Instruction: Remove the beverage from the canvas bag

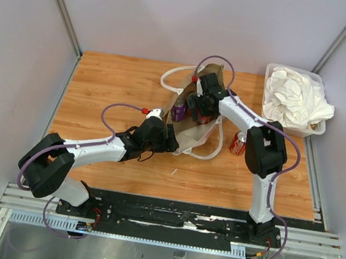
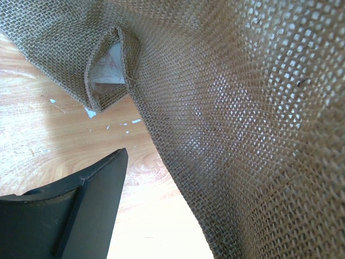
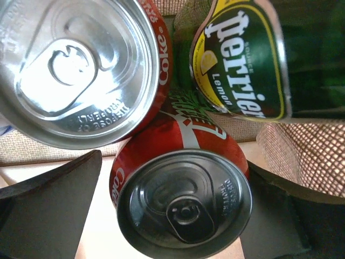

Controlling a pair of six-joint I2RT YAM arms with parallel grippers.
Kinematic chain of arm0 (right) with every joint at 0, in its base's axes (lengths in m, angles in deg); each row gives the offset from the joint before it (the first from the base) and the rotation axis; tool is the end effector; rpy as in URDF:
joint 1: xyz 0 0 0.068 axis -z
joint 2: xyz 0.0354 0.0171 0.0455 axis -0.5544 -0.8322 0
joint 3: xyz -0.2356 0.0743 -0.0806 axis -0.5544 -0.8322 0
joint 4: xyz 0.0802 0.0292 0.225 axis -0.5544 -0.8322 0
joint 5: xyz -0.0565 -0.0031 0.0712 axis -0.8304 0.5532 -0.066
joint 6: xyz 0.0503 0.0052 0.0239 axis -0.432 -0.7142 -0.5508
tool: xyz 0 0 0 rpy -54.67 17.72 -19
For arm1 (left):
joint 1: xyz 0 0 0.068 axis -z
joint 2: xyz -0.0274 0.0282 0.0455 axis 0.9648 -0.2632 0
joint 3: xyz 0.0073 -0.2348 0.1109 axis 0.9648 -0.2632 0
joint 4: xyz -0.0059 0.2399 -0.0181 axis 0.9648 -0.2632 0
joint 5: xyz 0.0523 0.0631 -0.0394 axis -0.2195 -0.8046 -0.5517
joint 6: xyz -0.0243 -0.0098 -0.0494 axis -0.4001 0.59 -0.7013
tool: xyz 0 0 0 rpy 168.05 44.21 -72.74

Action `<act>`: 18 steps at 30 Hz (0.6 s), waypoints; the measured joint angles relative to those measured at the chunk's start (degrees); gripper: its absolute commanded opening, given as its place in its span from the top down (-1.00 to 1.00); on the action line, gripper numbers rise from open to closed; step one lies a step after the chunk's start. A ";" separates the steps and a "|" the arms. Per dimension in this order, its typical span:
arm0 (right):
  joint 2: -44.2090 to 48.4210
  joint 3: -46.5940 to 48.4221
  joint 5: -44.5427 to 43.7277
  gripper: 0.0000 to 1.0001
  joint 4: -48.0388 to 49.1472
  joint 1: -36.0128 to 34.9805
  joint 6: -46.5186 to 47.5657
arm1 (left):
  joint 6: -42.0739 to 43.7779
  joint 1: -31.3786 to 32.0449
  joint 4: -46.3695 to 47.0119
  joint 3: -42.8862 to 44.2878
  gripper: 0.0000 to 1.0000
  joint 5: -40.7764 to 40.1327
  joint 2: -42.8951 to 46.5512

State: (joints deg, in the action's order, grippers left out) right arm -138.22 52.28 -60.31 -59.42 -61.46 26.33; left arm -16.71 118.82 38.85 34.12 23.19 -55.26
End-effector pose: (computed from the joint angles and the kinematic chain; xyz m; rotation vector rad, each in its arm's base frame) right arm 0.3915 0.2034 0.2090 -0.5744 2.4047 0.1238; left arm 0.2044 -0.1891 0.1913 -0.0911 2.3147 -0.6312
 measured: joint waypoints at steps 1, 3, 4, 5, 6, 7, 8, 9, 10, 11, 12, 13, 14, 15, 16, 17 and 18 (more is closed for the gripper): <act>0.17 -0.07 0.35 -0.92 0.15 0.07 -0.26 | 0.02 0.00 0.00 0.00 -0.52 0.00 0.00; 0.59 -0.33 0.83 -0.89 0.46 0.15 -0.68 | 0.00 0.00 0.00 0.00 -0.53 0.02 0.00; 0.79 -0.46 0.85 -0.85 0.63 0.17 -0.87 | 0.00 0.00 0.00 0.00 -0.52 0.02 0.00; 0.96 -0.52 0.87 -0.76 0.74 0.20 -1.07 | 0.00 0.00 0.00 0.00 -0.53 0.04 0.00; 1.07 -0.61 0.85 -0.66 0.92 0.20 -1.27 | 0.00 0.00 -0.02 0.00 -0.52 0.04 0.00; 1.18 -0.63 0.83 -0.54 1.03 0.20 -1.44 | 0.00 0.00 -0.02 0.00 -0.52 0.07 0.00; 1.25 -0.70 0.68 -0.40 1.16 0.20 -1.55 | 0.00 0.00 -0.04 0.00 -0.52 0.07 0.00; 1.29 -0.76 0.55 -0.28 1.29 0.28 -1.62 | 0.02 0.00 -0.04 -0.02 -0.52 0.09 0.00; 1.40 -0.87 0.24 -0.17 1.46 0.39 -1.73 | 0.00 0.00 -0.04 -0.04 -0.53 0.09 0.00; 1.51 -0.96 0.26 -0.09 1.62 0.61 -1.88 | 0.00 0.00 -0.04 -0.09 -0.53 0.13 0.00; 1.60 -1.11 0.24 -0.02 1.81 0.68 -1.90 | 0.00 0.00 -0.02 -0.11 -0.52 0.20 -0.02; 1.70 -1.36 0.24 0.03 2.12 0.68 -1.90 | 0.00 0.00 -0.02 -0.11 -0.52 0.22 -0.04; 1.79 -1.60 0.24 0.09 2.38 0.68 -1.88 | 0.00 0.00 0.00 -0.11 -0.53 0.24 -0.07; 1.81 -1.68 0.26 0.15 2.49 0.68 -1.88 | 0.00 0.00 0.00 -0.11 -0.53 0.24 -0.07; 1.86 -1.77 0.28 0.20 2.62 0.68 -1.88 | 0.00 0.00 0.00 -0.11 -0.53 0.24 -0.07; 1.92 -1.88 0.28 0.26 2.71 0.68 -1.88 | 0.00 0.00 0.00 -0.11 -0.53 0.24 -0.07; 1.95 -1.92 0.31 0.32 2.75 0.68 -1.86 | 0.00 0.00 0.00 -0.11 -0.53 0.26 -0.09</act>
State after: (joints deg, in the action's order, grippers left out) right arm -136.27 50.36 -60.00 -56.67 -60.78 24.47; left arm -16.71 118.82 38.85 34.01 23.45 -55.35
